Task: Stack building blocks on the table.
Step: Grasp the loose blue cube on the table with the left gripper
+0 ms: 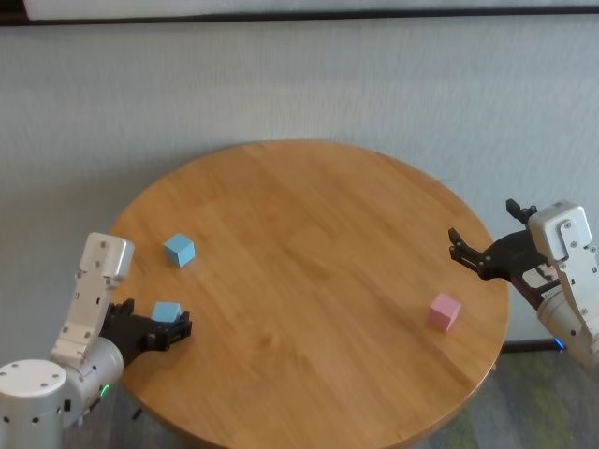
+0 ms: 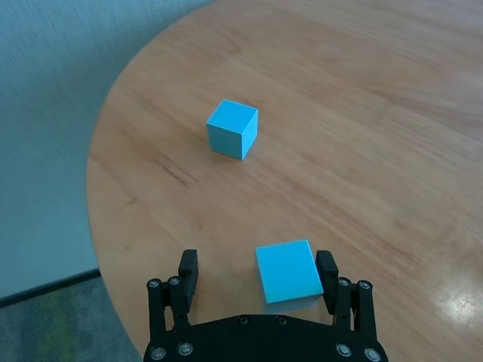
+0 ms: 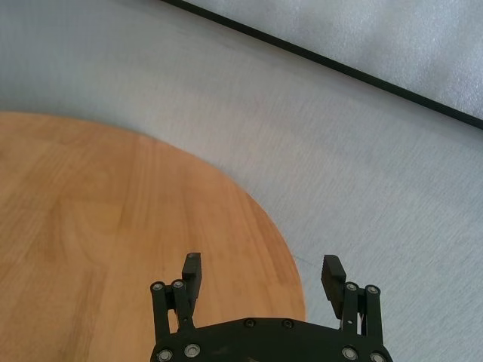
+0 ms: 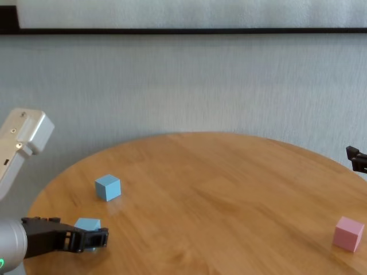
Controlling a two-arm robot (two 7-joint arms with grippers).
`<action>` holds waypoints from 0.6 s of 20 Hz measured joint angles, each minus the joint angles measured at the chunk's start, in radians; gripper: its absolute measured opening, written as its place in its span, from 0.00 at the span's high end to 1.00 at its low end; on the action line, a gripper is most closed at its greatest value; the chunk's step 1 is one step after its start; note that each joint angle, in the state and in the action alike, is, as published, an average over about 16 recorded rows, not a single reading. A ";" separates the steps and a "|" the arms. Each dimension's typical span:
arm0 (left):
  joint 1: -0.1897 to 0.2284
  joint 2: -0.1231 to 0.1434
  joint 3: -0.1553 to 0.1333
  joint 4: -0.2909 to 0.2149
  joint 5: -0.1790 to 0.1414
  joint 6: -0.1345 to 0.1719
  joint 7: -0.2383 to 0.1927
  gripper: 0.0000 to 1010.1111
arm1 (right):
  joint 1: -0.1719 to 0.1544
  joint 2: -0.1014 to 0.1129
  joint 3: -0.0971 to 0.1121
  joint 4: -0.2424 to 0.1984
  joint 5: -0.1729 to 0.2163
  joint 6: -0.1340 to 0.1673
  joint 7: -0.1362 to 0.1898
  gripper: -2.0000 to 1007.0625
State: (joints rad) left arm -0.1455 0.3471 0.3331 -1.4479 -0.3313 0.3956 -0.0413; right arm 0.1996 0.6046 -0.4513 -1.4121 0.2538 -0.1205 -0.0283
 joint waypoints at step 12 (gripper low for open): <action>0.001 -0.002 0.004 0.013 0.037 -0.031 -0.042 0.01 | 0.000 0.000 0.000 0.000 0.000 0.000 0.000 0.00</action>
State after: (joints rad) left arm -0.1443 0.3452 0.3368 -1.4346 -0.2938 0.3642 -0.0828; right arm 0.1996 0.6046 -0.4513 -1.4121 0.2538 -0.1205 -0.0283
